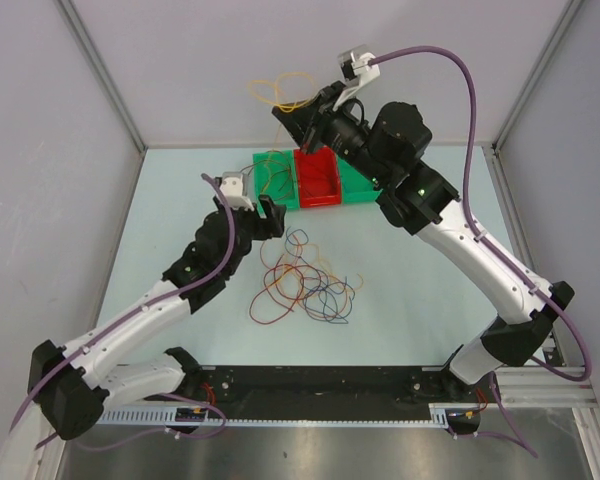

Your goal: Untangle the cables

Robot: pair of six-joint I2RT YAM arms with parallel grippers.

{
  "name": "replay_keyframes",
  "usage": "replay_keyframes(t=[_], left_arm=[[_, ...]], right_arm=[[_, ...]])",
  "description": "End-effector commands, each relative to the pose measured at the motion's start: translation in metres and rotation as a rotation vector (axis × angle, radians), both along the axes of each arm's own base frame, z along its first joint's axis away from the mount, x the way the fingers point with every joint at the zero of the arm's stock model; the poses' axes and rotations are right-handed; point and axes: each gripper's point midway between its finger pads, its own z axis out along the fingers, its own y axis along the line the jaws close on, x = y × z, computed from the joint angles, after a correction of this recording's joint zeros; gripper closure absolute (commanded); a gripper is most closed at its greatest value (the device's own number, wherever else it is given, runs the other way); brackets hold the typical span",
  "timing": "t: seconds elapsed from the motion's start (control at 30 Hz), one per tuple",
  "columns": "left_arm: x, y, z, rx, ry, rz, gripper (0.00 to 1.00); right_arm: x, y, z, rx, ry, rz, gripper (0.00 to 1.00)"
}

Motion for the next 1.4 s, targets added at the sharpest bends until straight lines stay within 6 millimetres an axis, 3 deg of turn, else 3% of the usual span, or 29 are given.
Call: replay_keyframes(t=[0.0, 0.07, 0.17, 0.2, 0.33, 0.37, 0.43, 0.47, 0.53, 0.57, 0.63, 0.67, 0.73, 0.77, 0.83, 0.87, 0.97, 1.1, 1.37], left_arm=[[0.013, -0.001, 0.025, -0.032, -0.081, 0.035, 0.31], [0.019, -0.005, 0.026, -0.026, -0.094, 0.036, 0.36], [0.032, -0.01, 0.024, -0.013, -0.104, 0.039, 0.77], [0.035, -0.011, 0.031, -0.022, -0.114, 0.043, 0.99], [0.038, -0.012, 0.051, -0.028, -0.119, 0.041, 1.0], [0.035, -0.01, 0.069, -0.051, -0.138, 0.047, 1.0], [0.031, -0.006, 0.078, -0.042, -0.125, 0.048, 1.0], [0.027, -0.004, 0.1, -0.064, -0.153, 0.043, 1.0], [0.021, -0.002, 0.112, -0.057, -0.151, 0.029, 1.0], [0.016, 0.0, 0.134, -0.074, -0.175, 0.023, 1.0], [0.009, 0.002, 0.151, -0.064, -0.173, 0.005, 1.0], [0.002, 0.006, 0.183, -0.093, -0.219, -0.005, 1.0], [-0.004, 0.008, 0.198, -0.068, -0.225, -0.025, 1.0], [-0.011, 0.012, 0.225, -0.09, -0.264, -0.029, 1.0], [-0.014, 0.015, 0.233, -0.067, -0.252, -0.036, 1.0], [-0.02, 0.019, 0.249, -0.078, -0.276, -0.038, 1.0], [-0.028, 0.024, 0.259, -0.062, -0.287, -0.046, 1.0], [-0.031, 0.029, 0.254, -0.024, -0.278, -0.044, 1.0], [-0.03, 0.022, 0.212, -0.001, -0.224, -0.07, 1.0]], right_arm=[[-0.013, -0.005, 0.026, 0.055, -0.031, 0.033, 1.0], [-0.014, -0.005, 0.024, 0.055, -0.023, 0.042, 1.0], [-0.018, -0.007, 0.024, 0.059, -0.015, 0.054, 1.0], [-0.02, -0.01, 0.027, 0.067, -0.016, 0.056, 1.0], [-0.021, -0.015, 0.025, 0.067, -0.009, 0.048, 1.0], [-0.018, -0.015, 0.02, 0.06, 0.001, 0.041, 1.0], [-0.013, -0.019, 0.015, 0.06, 0.022, 0.025, 1.0], [-0.01, -0.018, 0.008, 0.054, 0.039, 0.022, 1.0], [-0.003, -0.021, 0.001, 0.062, 0.075, 0.009, 1.0], [0.001, -0.021, -0.004, 0.057, 0.094, 0.0, 1.0], [0.008, -0.022, -0.012, 0.051, 0.124, -0.025, 1.0], [0.012, -0.018, -0.023, 0.032, 0.152, -0.032, 1.0], [0.019, -0.016, -0.032, 0.016, 0.182, -0.051, 1.0], [0.024, -0.013, -0.046, -0.016, 0.215, -0.055, 1.0], [0.027, -0.012, -0.054, -0.032, 0.243, -0.062, 1.0], [0.028, -0.011, -0.063, -0.045, 0.27, -0.061, 1.0], [0.03, -0.009, -0.083, -0.069, 0.325, -0.046, 1.0], [0.028, -0.004, -0.109, -0.092, 0.39, 0.002, 1.0], [0.006, 0.014, -0.13, -0.139, 0.429, 0.191, 0.96]])
